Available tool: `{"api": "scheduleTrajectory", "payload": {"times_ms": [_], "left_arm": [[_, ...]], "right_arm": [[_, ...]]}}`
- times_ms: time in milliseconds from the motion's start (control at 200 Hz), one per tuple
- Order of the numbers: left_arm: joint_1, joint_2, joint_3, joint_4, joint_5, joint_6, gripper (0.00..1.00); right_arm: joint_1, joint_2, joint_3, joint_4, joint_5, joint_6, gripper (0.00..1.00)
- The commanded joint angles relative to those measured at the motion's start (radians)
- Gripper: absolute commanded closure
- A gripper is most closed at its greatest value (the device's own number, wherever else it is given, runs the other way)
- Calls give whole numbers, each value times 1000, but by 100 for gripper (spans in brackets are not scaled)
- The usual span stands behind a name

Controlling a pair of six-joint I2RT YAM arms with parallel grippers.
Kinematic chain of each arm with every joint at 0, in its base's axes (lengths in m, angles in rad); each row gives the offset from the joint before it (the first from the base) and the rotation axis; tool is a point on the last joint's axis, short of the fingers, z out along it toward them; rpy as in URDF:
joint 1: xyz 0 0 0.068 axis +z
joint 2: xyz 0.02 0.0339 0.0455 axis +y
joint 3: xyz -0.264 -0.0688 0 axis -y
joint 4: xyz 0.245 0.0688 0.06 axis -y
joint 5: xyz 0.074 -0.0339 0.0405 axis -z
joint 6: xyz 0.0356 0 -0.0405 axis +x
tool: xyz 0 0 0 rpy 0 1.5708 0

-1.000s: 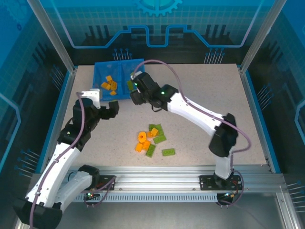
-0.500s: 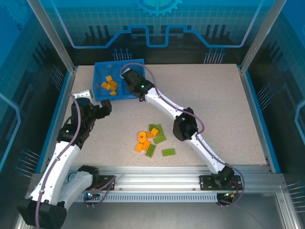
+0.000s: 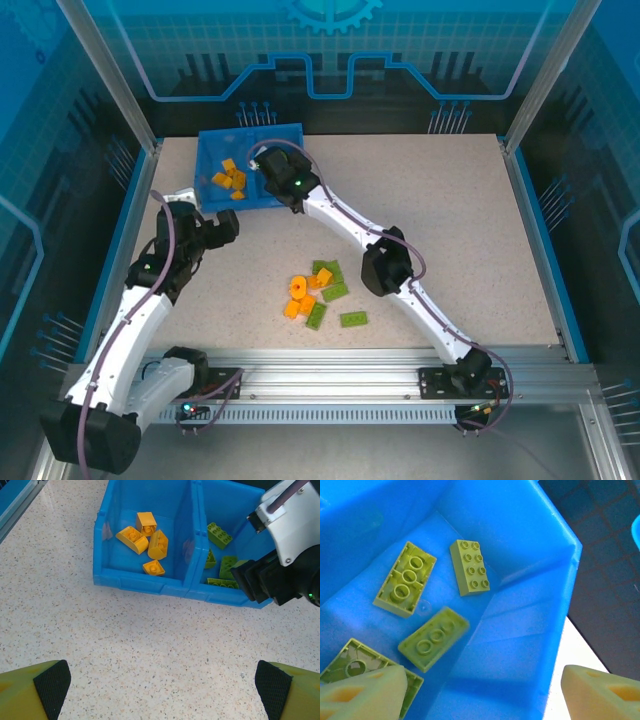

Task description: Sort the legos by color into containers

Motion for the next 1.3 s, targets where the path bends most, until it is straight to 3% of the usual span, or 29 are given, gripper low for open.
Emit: {"api": "scheduleTrajectory", "payload": {"times_ms": [0, 150, 335, 535, 710, 945, 1296], "left_arm": [[8, 9, 8, -19, 22, 12, 1], [8, 32, 8, -21, 119, 30, 1], [-45, 79, 19, -33, 352, -79, 1], [-348, 201, 70, -9, 287, -106, 1], [-527, 439, 181, -42, 284, 10, 1], [-648, 707, 310, -88, 149, 147, 3], [-662, 847, 338, -78, 123, 165, 37]], "right_arm": [[11, -147, -2, -40, -11, 39, 19], [9, -326, -77, -201, -67, 158, 20], [-3, -784, -568, -244, -363, 264, 14], [-27, -1241, -1105, -195, -582, 420, 0], [-65, -1535, -1453, -160, -682, 511, 0], [-175, -1671, -1570, -208, -716, 599, 0], [-198, -1641, -1556, -229, -727, 620, 0]]}}
